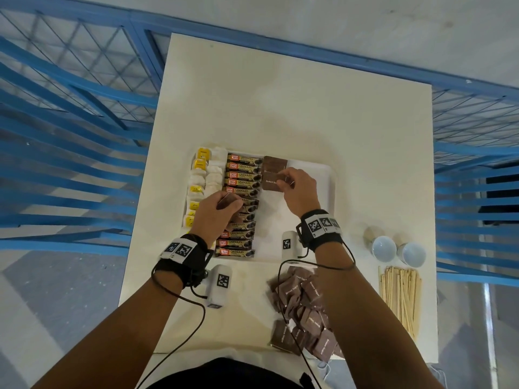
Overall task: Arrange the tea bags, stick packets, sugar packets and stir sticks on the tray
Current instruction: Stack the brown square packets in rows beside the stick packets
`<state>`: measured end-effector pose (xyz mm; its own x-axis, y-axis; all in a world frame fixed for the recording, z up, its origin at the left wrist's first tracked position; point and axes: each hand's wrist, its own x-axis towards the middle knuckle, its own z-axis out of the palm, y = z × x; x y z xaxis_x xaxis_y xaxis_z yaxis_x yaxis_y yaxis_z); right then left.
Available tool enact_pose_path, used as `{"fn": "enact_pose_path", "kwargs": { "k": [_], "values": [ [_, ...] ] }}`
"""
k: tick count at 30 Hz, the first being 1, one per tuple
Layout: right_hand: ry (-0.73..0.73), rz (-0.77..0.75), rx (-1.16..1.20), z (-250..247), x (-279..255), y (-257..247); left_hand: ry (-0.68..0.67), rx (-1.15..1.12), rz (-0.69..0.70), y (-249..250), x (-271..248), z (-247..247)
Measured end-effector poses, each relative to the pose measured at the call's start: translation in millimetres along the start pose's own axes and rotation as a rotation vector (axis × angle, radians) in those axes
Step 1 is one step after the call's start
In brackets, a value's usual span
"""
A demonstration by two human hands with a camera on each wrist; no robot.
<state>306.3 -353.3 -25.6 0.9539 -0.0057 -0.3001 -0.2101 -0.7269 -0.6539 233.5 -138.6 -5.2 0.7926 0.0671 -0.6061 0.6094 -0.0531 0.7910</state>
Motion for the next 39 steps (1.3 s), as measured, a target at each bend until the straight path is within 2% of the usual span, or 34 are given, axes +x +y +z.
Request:
{"fn": "enact_pose_path", "kwargs": {
  "k": [10, 18, 23, 39],
  "values": [
    [0.152, 0.053, 0.096, 11, 3, 0, -0.018, -0.01, 0.006, 3, -2, 0],
    [0.164, 0.132, 0.108, 16, -7, 3, -0.009, -0.012, 0.005, 4, -1, -1],
    [0.154, 0.205, 0.039, 23, -11, 3, -0.008, -0.017, 0.006, 4, -2, 0],
    [0.194, 0.237, 0.072, 23, -6, 5, -0.017, -0.032, 0.0, 5, -1, -2]
  ]
}}
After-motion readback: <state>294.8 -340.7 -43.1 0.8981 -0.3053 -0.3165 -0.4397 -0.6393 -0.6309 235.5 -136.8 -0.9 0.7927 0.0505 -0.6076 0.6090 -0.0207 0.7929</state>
